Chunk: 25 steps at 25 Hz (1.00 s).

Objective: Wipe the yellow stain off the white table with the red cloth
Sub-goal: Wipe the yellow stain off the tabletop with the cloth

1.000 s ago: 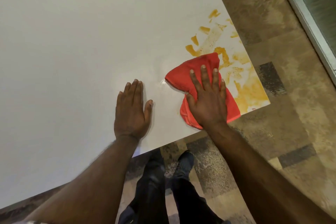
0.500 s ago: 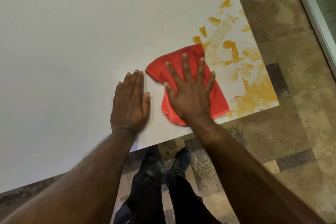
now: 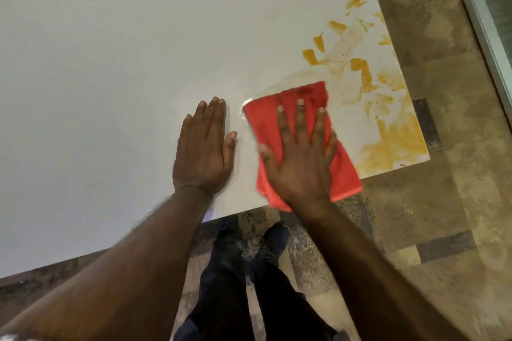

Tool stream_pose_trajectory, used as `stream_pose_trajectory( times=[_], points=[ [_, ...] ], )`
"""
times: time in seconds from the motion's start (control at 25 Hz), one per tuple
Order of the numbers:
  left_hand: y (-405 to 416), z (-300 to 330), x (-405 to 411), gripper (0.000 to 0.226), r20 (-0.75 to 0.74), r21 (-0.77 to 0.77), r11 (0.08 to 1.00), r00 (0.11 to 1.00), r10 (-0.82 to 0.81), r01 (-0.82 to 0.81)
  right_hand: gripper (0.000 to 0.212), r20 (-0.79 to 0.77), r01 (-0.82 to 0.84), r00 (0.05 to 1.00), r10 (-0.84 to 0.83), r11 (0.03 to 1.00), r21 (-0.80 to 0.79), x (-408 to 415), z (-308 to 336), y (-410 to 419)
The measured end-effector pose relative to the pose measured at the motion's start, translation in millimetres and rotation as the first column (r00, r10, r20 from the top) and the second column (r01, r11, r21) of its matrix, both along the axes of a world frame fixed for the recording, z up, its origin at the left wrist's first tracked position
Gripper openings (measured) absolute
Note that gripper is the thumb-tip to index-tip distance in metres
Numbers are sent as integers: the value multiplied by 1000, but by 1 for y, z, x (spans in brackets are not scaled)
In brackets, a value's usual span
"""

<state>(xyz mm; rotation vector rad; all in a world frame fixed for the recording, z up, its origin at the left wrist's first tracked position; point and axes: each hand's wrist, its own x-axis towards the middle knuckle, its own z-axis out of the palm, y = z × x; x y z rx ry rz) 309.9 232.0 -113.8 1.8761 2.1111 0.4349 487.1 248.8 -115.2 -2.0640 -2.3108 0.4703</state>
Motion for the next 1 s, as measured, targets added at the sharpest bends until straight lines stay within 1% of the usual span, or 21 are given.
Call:
stream_pose_trajectory(
  times=[0.08,0.24,0.32,0.44,0.56,0.64,0.72,0.8,0.88,0.92,1.0],
  points=[
    [0,0,0,57,11,0,1000,1000,9,-9,70,4,-63,998,63,998,13,-26,-2,-4],
    [0,-1,-1,59,-6,10,1000,1000,16,-16,65,15,-118,993,117,991,57,-40,-3,41],
    [-1,-2,0,59,-28,5,1000,1000,12,-12,64,26,-66,998,64,995,76,-23,-5,63],
    [-1,-2,1,60,-25,-12,1000,999,20,-20,64,29,74,997,-77,993,93,14,-9,75],
    [-1,-2,0,60,-8,-18,1000,1000,16,-16,64,18,182,983,-184,979,87,38,-8,55],
    [-1,-2,0,60,-13,-20,1000,1000,12,-12,66,10,210,977,-211,976,65,28,-5,28],
    [-1,-3,-1,60,-25,-20,1000,1000,4,-4,70,20,156,987,-157,986,55,0,-4,8],
    [-1,-4,-1,59,2,-11,1000,1000,14,-14,72,27,16,999,-18,998,65,-33,-3,5],
    [-1,-4,-1,57,48,12,999,998,37,-38,66,21,-124,992,123,990,70,-55,-3,20],
    [-1,-4,-1,57,59,26,999,997,42,-43,63,19,-165,986,164,984,69,-60,-3,30],
    [0,-4,-1,57,43,30,999,998,36,-37,58,31,-190,982,188,980,66,-57,-2,51]
  ],
)
